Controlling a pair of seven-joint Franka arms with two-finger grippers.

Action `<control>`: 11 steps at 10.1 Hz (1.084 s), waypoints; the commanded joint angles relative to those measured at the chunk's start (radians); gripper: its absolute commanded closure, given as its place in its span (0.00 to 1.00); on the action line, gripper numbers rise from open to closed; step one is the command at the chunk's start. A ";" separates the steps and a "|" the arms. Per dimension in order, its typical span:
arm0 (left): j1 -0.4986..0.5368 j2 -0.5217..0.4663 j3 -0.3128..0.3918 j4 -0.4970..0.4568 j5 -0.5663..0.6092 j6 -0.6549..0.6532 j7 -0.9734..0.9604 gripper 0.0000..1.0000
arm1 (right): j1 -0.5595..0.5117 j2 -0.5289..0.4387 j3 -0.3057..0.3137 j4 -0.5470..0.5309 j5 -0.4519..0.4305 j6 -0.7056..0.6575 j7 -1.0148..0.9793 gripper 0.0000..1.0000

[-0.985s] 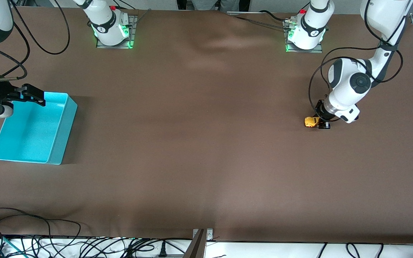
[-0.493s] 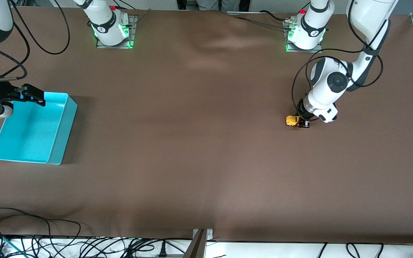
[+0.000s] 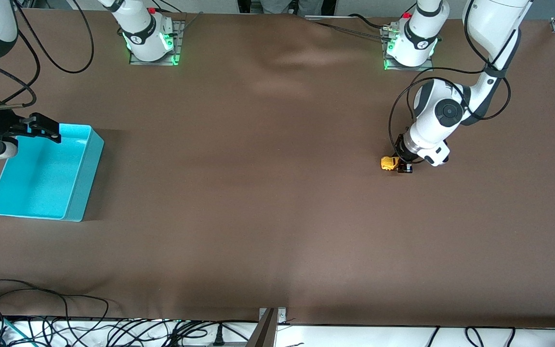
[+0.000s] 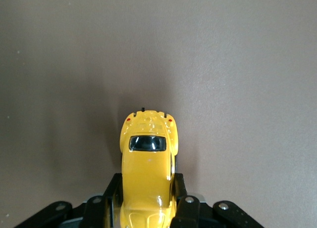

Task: Wind up and store yellow beetle car
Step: 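Drag the car back and forth on the table with the left gripper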

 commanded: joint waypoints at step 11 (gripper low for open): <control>0.078 0.163 0.169 0.115 0.189 0.026 0.170 1.00 | -0.006 -0.004 0.002 -0.006 0.000 0.007 -0.017 0.00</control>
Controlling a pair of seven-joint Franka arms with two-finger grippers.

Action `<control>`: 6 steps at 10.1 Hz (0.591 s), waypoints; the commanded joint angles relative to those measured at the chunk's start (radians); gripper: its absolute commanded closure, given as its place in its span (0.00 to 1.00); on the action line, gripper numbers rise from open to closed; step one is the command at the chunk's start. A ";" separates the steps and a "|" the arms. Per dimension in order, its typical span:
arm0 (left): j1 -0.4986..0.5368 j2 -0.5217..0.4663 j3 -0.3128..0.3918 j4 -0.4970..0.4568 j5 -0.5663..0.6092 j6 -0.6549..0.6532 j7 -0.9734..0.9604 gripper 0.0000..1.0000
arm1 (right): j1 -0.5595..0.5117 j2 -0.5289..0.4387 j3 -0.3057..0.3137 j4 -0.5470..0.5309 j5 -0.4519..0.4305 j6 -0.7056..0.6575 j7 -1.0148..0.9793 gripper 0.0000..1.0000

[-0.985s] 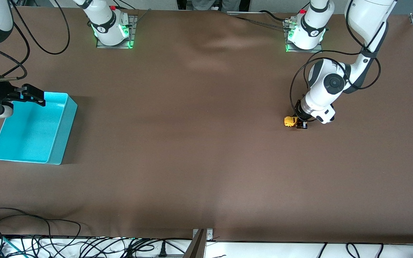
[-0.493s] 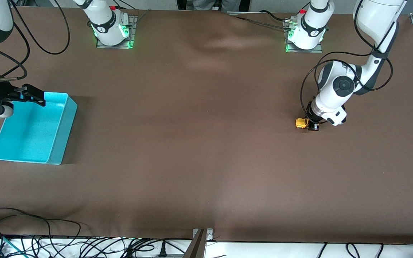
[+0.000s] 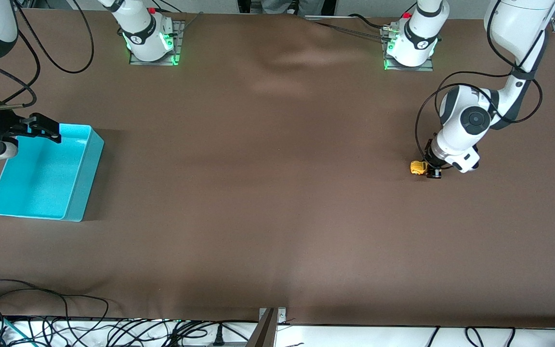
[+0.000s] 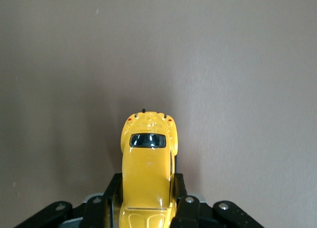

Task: Wind up and store yellow beetle car
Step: 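Drag the car back and forth on the table with the left gripper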

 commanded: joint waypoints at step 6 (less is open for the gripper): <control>0.020 0.156 0.093 0.095 -0.020 0.070 0.211 1.00 | -0.006 -0.006 0.002 -0.006 0.000 0.007 -0.017 0.00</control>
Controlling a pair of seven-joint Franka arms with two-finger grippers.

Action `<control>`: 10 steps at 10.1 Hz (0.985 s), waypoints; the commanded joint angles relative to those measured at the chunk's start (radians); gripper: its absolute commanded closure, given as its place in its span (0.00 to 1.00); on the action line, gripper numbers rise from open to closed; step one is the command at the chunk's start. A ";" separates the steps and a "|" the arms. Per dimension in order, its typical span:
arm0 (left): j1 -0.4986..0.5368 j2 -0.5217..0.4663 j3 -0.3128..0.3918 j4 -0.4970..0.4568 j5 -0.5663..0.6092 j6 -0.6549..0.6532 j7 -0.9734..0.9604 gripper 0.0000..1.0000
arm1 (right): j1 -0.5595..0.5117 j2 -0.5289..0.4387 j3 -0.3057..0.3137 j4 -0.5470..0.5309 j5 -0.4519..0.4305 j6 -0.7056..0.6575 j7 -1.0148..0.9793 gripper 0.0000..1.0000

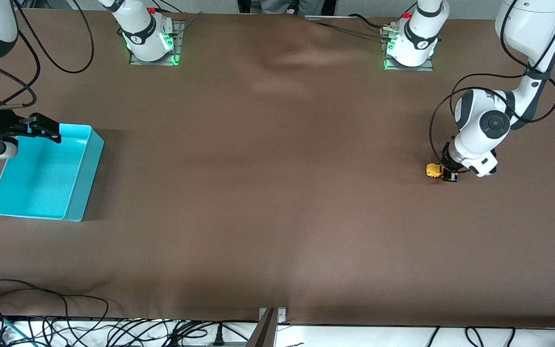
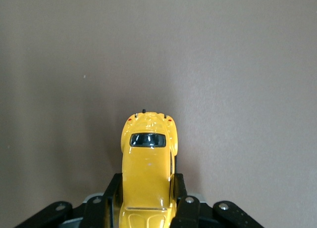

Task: Wind up and store yellow beetle car
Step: 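Drag the car back and forth on the table with the left gripper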

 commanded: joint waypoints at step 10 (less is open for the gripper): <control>-0.002 0.138 0.077 0.092 -0.154 0.066 0.124 1.00 | -0.006 -0.005 0.002 -0.008 0.000 0.005 -0.017 0.00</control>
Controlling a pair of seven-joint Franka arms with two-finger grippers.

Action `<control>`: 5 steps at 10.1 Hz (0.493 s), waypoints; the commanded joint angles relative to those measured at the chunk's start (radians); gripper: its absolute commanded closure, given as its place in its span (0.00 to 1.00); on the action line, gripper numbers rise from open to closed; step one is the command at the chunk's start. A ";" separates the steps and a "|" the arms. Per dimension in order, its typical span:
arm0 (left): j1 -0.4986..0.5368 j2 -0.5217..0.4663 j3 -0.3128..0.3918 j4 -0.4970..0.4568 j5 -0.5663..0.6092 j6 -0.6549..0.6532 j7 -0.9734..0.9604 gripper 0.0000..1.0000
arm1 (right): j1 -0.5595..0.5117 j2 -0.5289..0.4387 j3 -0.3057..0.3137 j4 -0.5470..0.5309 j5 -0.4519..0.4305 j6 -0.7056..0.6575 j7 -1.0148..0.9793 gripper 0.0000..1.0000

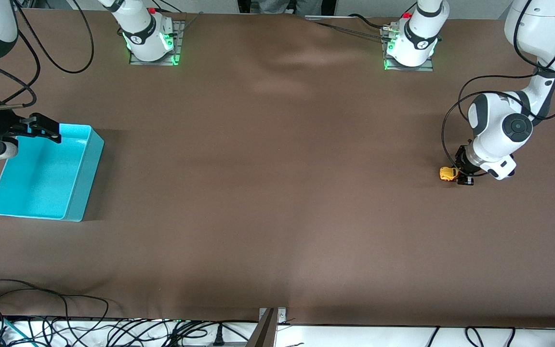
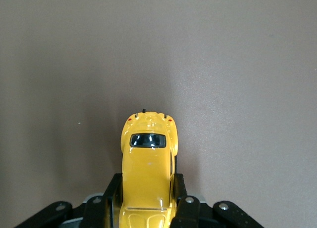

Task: Wind up and store yellow beetle car
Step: 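Drag the car back and forth on the table with the left gripper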

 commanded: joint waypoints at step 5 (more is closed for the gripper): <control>-0.006 0.114 0.007 0.056 -0.033 0.056 0.024 1.00 | -0.006 -0.006 0.002 -0.008 0.000 0.004 -0.017 0.00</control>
